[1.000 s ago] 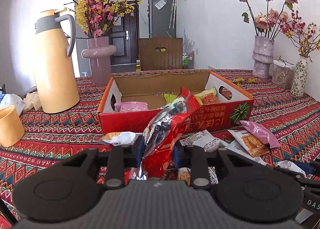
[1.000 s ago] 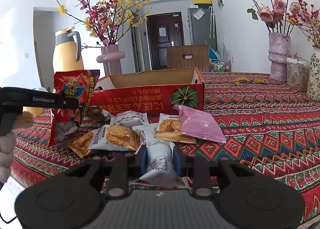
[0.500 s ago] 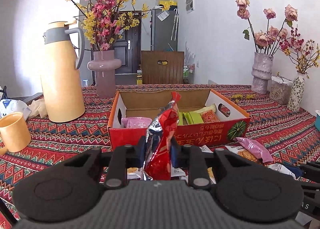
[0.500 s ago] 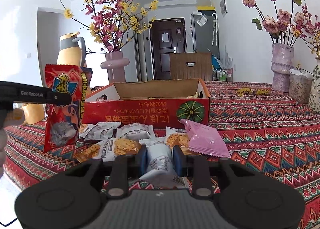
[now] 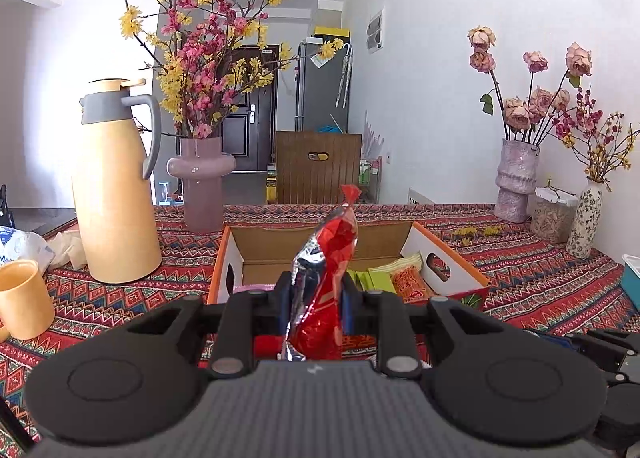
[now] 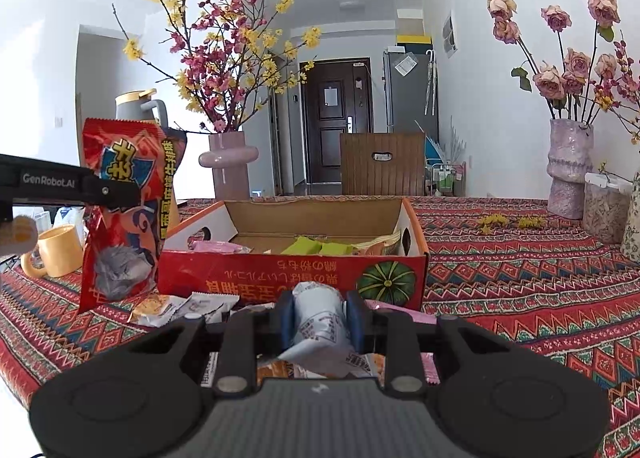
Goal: Organize snacks
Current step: 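Lift and carry the red bag and white sachet over the box with both grippers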
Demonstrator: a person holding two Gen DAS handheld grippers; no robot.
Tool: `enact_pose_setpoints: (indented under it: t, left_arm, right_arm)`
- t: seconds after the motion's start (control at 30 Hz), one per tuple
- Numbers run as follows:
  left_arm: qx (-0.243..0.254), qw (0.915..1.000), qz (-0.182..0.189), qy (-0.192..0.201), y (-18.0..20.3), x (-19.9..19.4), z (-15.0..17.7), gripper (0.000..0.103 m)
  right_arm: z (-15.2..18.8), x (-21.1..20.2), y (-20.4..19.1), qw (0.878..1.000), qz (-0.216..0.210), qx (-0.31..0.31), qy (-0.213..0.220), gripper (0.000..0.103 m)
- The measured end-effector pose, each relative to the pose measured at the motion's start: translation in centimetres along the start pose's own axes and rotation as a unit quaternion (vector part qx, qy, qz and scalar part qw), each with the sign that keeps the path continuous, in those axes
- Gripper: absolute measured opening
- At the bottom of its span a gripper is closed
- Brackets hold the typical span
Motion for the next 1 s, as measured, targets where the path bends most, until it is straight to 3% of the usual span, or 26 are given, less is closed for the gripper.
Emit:
enact_pose_setpoints:
  t: [0.37, 1.0]
  left_arm:
    - [-0.005, 0.9997, 0.007, 0.022, 0.4, 2.1, -3.4, 0.024]
    - [-0.047, 0.9988, 0.004, 0.011, -1.3, 9.2, -6.1, 0.024]
  right_arm:
    - [-4.1, 3.1, 0.1, 1.0, 0.004, -0.01, 0.027, 0.027]
    - [-9.3, 11.8, 0.9, 1.0, 0.015, -0.001, 0.026, 0.027]
Point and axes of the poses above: each gripper's, at about its wrist camera, not at the fingertips, and x roughly the way its jaws point, y to its right, z to its underside, the point moved 10 cm from there along x, roughly the way its jaws point, and after that the axes turned 3 degrees about z, right-handed, at the moved point
